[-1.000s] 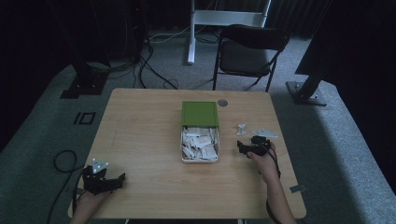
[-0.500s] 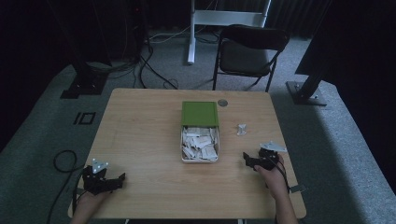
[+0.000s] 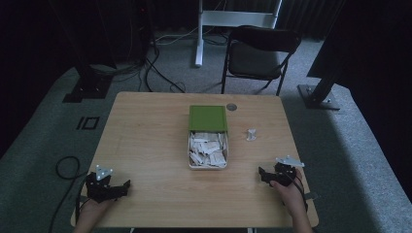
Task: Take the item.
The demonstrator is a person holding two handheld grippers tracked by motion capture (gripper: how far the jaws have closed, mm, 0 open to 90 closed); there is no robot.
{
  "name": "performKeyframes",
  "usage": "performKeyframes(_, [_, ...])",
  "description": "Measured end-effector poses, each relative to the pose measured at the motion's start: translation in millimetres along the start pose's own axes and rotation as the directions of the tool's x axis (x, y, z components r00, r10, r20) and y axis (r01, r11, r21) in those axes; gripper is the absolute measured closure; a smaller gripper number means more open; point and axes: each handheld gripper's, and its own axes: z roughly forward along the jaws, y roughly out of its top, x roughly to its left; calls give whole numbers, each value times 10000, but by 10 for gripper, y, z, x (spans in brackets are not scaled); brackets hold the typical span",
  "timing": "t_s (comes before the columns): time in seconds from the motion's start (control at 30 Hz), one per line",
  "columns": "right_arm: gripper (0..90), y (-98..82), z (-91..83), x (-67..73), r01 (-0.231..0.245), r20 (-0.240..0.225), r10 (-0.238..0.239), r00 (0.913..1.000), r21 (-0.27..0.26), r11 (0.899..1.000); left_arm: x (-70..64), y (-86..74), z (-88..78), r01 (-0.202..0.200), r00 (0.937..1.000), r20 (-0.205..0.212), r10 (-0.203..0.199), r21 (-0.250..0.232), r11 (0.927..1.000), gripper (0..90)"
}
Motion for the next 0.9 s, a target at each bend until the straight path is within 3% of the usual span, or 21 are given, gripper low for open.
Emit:
performKeyframes(0.3, [140,-147,-141,-58,-228,644,212,9977,244,9994,0,0,0,-1,10000,1,1,-2,10000,27])
performKeyframes(0.67, [139,-287,-318,-112,-905,1406,879,9862,126,9958,0,0,0,-1,10000,2,1,0,10000,27])
performKeyframes(0.9, [140,-349,-367,-128,-1090,1731,1046,9793,161,9939,0,0,0,-2,10000,1,2,-1,10000,27])
